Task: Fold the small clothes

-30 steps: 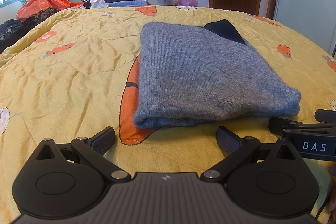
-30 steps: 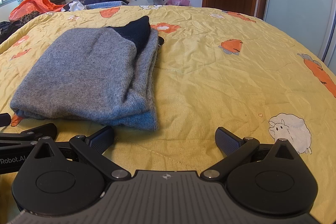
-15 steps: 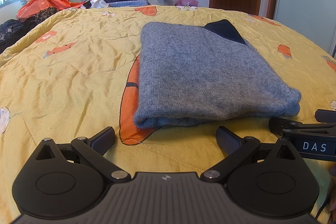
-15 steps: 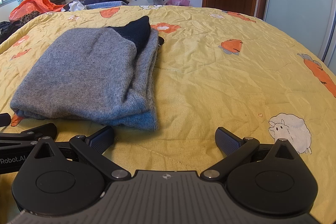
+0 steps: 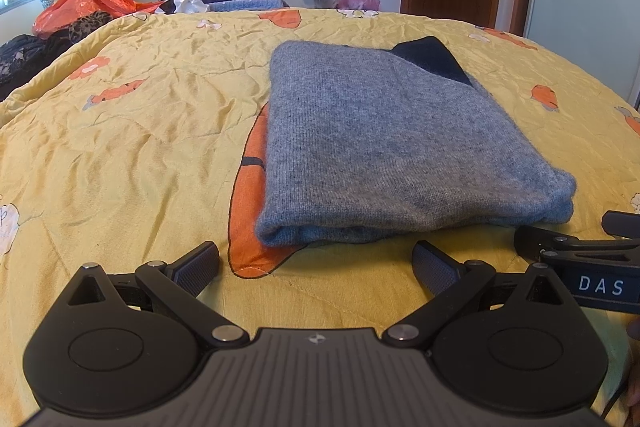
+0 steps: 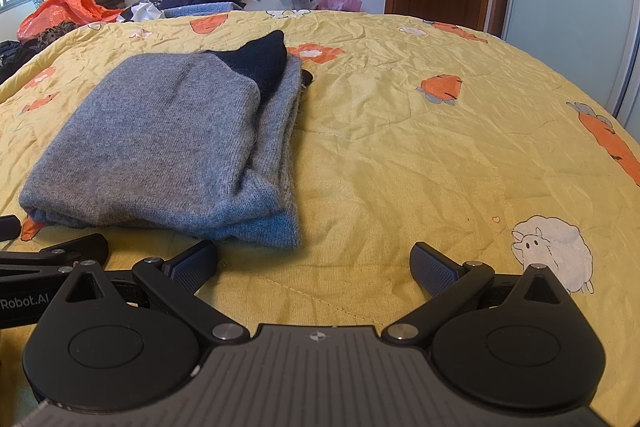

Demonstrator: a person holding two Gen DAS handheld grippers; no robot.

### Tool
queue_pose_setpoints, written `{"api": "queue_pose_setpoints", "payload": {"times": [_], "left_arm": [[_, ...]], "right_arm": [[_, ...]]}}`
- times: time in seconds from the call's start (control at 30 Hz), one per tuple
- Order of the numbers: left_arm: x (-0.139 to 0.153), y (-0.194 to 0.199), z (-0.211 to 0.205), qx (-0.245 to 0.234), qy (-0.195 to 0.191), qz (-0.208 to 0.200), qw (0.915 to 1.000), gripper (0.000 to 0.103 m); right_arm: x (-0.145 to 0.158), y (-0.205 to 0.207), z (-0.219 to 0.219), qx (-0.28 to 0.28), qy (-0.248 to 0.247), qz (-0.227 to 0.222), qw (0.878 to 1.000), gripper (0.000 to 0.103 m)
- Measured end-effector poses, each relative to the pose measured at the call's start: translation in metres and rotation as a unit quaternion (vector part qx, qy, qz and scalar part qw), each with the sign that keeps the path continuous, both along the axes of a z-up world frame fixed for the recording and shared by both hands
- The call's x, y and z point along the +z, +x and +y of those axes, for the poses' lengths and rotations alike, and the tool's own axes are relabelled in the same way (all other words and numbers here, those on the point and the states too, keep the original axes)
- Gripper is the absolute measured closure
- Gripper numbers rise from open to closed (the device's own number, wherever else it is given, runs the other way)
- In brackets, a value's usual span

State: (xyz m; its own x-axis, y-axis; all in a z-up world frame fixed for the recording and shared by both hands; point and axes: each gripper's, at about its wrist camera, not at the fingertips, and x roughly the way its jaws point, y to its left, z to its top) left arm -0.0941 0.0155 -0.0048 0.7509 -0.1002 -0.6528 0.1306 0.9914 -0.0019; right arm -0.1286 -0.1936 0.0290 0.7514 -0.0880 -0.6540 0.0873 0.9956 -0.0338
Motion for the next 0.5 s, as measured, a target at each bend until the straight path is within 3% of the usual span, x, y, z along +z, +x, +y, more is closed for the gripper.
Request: {"api": "queue_pose_setpoints", "payload": {"times": [0.5], "left_arm": [[0.0027, -0.0039, -0.0049, 0.014, 0.004, 0.017, 0.9998, 0.0]], "right_arm": [[0.0, 0.0, -0.0002, 0.0, 0.0, 0.0, 1.0, 0.0]]}}
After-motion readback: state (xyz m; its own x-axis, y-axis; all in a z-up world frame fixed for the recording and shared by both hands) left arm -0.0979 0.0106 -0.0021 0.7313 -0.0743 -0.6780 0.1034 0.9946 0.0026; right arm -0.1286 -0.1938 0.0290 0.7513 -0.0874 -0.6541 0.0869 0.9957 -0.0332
